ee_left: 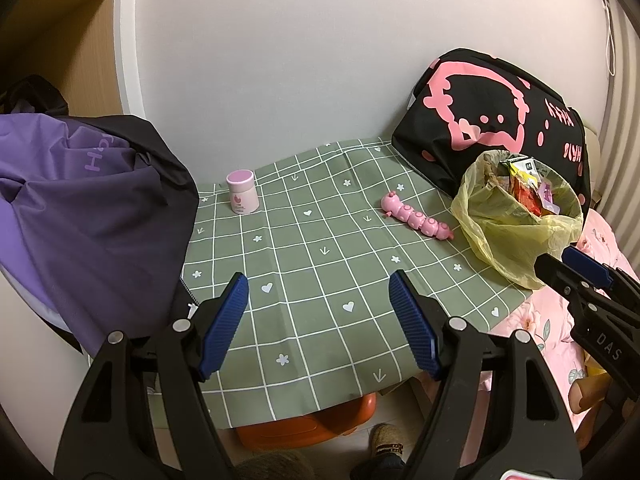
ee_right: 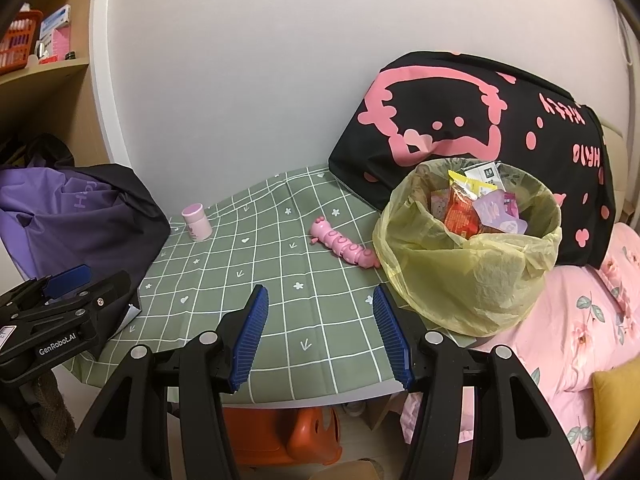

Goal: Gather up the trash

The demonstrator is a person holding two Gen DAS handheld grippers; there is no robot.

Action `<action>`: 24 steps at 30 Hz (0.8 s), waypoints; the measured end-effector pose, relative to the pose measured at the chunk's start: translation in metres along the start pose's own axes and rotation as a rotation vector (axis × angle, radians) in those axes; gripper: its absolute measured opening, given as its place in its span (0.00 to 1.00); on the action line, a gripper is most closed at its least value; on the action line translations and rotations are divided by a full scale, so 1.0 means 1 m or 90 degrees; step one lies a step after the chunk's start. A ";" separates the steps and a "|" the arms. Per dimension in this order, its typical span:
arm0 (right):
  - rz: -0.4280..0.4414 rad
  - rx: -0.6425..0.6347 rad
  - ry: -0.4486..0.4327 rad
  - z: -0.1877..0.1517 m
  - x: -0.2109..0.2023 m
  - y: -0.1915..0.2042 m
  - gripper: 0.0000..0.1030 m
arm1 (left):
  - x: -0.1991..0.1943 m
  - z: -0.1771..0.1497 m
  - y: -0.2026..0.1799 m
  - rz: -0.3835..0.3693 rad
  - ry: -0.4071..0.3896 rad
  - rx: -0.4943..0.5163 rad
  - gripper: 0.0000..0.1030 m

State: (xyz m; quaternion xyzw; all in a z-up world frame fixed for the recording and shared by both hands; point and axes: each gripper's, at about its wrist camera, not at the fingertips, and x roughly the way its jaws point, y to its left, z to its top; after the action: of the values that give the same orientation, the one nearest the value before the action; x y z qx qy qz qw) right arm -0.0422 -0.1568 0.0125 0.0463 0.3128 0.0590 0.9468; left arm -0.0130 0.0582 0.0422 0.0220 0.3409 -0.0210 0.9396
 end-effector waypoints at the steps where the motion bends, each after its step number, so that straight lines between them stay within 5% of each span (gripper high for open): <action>1: 0.000 0.000 0.000 0.000 0.000 0.000 0.50 | 0.000 0.000 0.000 0.000 0.000 0.001 0.67; 19: 0.000 0.002 0.006 -0.003 0.003 -0.002 0.50 | 0.001 -0.002 -0.002 -0.012 -0.005 0.015 0.67; 24: 0.003 0.003 0.019 -0.002 0.012 -0.001 0.50 | 0.016 0.000 0.005 -0.009 0.030 -0.004 0.67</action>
State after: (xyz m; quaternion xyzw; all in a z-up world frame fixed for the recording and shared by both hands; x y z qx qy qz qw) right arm -0.0337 -0.1558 0.0043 0.0482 0.3266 0.0614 0.9419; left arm -0.0008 0.0625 0.0319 0.0173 0.3631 -0.0259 0.9312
